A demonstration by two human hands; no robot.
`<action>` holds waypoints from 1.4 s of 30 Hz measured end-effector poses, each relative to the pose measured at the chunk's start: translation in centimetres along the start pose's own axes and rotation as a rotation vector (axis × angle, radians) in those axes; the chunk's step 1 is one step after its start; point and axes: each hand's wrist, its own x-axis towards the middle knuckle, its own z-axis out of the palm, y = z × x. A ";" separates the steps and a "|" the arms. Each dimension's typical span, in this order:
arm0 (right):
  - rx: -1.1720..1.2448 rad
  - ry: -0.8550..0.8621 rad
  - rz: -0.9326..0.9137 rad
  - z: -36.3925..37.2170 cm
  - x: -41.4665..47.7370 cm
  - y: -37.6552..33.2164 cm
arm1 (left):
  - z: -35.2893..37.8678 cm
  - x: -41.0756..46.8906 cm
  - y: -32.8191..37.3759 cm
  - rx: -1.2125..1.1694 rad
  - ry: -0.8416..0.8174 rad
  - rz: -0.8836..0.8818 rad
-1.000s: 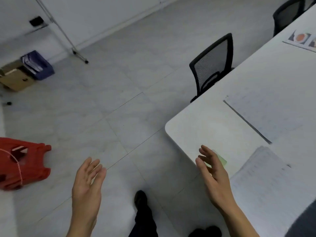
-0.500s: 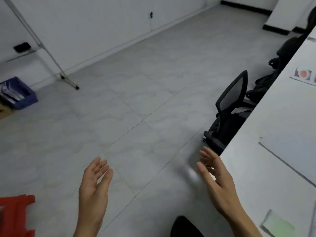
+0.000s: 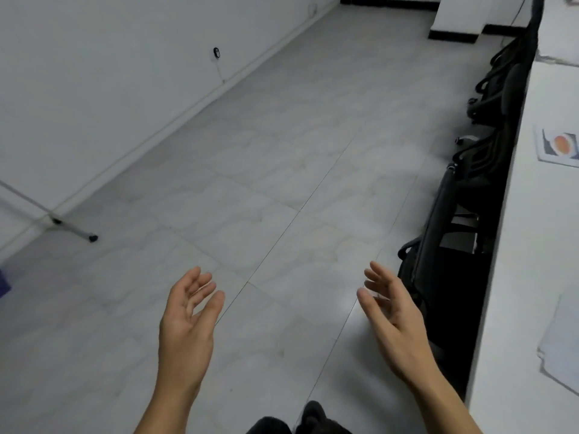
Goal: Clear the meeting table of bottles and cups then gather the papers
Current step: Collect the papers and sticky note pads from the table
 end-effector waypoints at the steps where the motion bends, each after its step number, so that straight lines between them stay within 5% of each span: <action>1: 0.000 0.000 -0.004 0.3 2.3 -0.9 | 1.1 2.2 0.9 -0.009 -0.014 0.003; 14: -0.029 0.242 0.187 1.5 35.0 -1.2 | 22.7 37.0 4.6 -0.049 -0.277 -0.065; 19: -0.004 0.484 0.209 -3.2 46.5 -3.7 | 35.6 49.1 11.0 0.019 -0.522 0.002; 27: 0.129 0.831 0.281 -10.5 61.7 0.3 | 58.6 59.7 15.2 0.116 -0.834 0.091; 42: 0.138 0.878 0.267 -31.9 96.8 1.4 | 95.9 75.9 25.3 0.076 -0.947 0.120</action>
